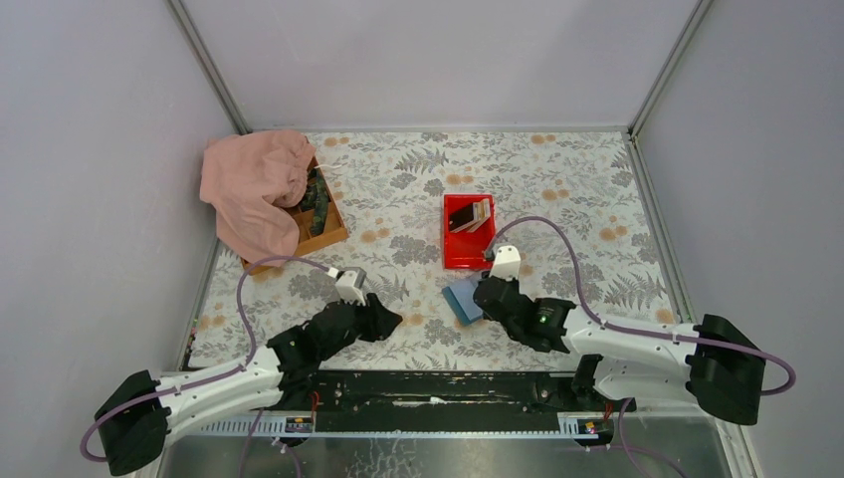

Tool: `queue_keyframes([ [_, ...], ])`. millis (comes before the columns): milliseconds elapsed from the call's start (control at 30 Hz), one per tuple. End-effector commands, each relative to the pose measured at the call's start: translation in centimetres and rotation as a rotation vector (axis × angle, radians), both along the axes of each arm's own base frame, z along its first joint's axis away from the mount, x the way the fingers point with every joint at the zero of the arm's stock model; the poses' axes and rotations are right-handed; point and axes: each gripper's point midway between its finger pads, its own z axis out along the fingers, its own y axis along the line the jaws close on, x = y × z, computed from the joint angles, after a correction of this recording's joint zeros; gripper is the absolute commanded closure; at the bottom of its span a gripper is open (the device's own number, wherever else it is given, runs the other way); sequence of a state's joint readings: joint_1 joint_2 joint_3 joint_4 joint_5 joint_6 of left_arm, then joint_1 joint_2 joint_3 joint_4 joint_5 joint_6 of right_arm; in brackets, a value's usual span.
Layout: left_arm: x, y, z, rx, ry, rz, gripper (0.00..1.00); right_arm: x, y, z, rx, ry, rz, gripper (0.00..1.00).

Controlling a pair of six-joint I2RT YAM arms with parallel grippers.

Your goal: Take the credit cards out of the card holder

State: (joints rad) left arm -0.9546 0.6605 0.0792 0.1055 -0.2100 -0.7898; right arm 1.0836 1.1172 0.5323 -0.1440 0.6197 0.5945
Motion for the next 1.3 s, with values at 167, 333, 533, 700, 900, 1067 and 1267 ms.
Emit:
queue_keyframes([
  [167,0.1,-1.5,1.4,-0.071,-0.031,-0.045,0.87,2.9,-4.2,-0.7,0.011,0.041,-0.171,0.99],
  [333,0.2,-1.9,1.8,-0.082,-0.036,-0.057,0.62,4.2,-6.2,-1.9,0.009,0.086,-0.246,0.48],
  [533,-0.1,-2.5,2.1,-0.118,-0.039,-0.081,0.45,3.6,-4.3,-3.4,0.049,0.155,-0.165,0.45],
  [700,-0.1,-2.8,1.7,-0.102,-0.03,-0.096,0.44,3.2,-3.3,-3.9,0.08,0.187,-0.12,0.44],
  [900,-0.1,-3.1,1.9,-0.107,-0.031,-0.106,0.44,2.9,-2.9,-4.1,0.089,0.196,-0.092,0.42],
  [1067,-0.3,-3.3,2.4,-0.126,-0.043,-0.12,0.44,2.6,-3.5,-4.8,0.07,0.21,-0.117,0.41],
  [1267,-0.6,-5.4,5.0,-0.216,-0.106,-0.211,0.53,1.8,-2.8,-6.2,0.097,0.259,-0.084,0.41],
])
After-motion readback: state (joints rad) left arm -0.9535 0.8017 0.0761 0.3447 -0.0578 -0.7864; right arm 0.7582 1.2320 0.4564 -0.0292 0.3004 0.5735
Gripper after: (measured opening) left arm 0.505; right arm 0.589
